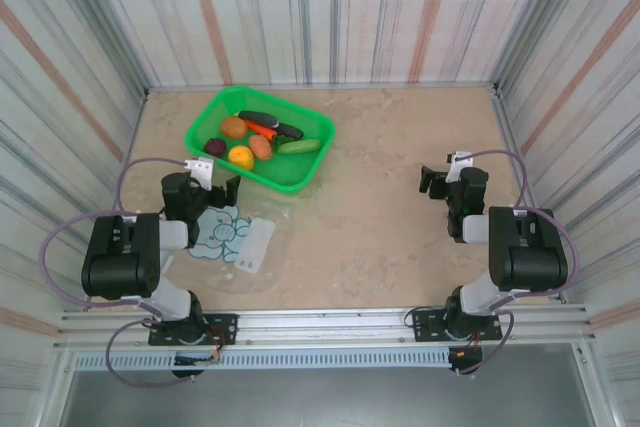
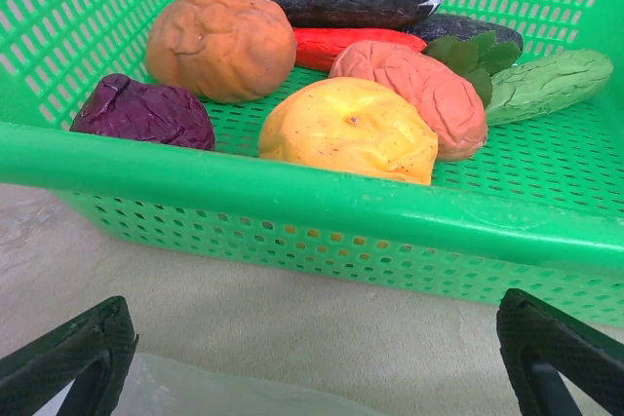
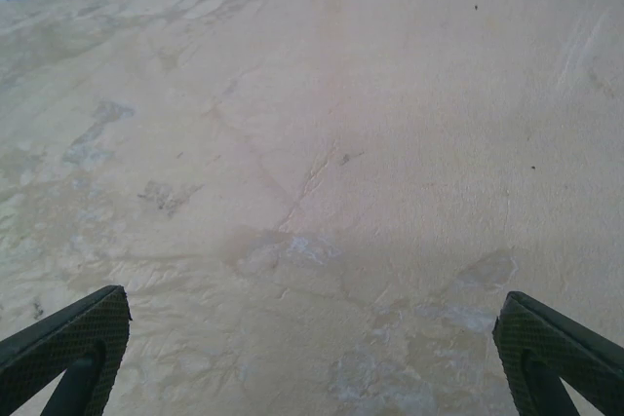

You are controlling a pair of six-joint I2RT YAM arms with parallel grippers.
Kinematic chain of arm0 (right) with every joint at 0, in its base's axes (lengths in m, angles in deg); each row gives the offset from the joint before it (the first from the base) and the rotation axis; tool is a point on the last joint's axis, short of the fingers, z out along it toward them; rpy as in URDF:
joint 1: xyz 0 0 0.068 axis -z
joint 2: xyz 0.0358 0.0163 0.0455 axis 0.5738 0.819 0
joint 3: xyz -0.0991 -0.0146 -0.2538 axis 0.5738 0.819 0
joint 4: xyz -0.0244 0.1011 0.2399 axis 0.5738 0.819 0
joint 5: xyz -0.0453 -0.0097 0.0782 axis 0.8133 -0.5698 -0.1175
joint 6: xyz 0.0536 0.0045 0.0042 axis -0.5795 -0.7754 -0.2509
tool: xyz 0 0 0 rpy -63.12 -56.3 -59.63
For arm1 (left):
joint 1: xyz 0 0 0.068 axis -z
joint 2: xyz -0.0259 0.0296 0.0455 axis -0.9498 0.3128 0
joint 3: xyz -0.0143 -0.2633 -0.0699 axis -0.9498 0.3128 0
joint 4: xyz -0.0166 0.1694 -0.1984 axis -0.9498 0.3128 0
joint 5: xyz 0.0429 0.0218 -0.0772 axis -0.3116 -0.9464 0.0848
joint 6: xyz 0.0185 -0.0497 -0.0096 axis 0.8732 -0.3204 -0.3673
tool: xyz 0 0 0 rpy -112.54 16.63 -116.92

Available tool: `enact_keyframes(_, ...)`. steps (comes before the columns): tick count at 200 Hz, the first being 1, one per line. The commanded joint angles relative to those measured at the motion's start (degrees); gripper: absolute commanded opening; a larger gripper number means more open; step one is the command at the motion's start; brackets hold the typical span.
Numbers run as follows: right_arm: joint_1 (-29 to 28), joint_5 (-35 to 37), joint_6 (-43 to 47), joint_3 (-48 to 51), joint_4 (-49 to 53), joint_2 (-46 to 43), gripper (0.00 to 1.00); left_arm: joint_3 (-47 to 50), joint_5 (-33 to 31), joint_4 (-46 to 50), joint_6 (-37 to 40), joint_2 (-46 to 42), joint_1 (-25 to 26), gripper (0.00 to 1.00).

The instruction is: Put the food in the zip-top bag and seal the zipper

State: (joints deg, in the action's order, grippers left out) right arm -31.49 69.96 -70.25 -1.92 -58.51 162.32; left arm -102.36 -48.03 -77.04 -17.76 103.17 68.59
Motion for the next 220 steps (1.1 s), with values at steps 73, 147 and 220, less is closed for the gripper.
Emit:
enact_keyframes(73,0.69,0.00,-0.81,-0.91,0.42,0.45,0.99,-0.96,-3.91,0.51,1.74,-1.54,1.99,0.98)
enact_keyframes(147,0.78,-0.04,-0.95,-0.88,0.37,0.50,0.99,-0.61,-7.18,0.09,2.16,-1.67,3.18,0.99)
enact_keyframes(220,0.99,-0.63,-1.18,-0.41,-0.21,0.16,0.99,-1.15,-5.71,0.80,0.74,-1.54,1.63,0.99)
